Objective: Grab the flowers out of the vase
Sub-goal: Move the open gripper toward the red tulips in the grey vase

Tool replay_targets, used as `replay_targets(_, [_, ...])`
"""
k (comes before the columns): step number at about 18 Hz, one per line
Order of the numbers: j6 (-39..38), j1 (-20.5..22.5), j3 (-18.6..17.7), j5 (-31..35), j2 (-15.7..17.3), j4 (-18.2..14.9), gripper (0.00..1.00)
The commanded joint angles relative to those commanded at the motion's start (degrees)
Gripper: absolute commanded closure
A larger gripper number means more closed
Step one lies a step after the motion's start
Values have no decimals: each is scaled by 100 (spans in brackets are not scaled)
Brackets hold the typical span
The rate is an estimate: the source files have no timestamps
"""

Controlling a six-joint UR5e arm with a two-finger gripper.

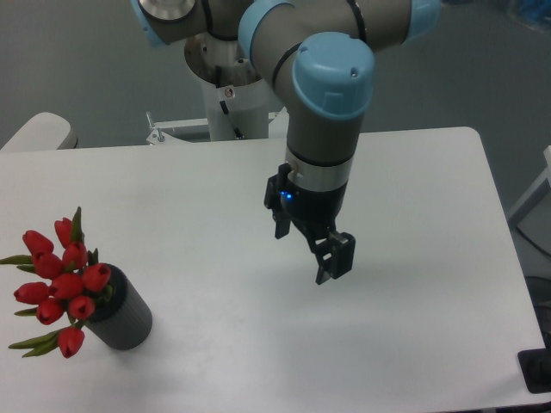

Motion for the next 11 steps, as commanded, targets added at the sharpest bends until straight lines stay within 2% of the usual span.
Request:
replay_targets(6, [-1011, 26, -140, -1467, 26, 87, 0])
replay_targets(8, [-1178, 35, -359, -1916, 52, 184, 0])
replay_targets(9, [-1205, 26, -517, -2013, 157, 315, 0])
replay_targets(11, [-1223, 9, -930, -2032, 290, 884, 0])
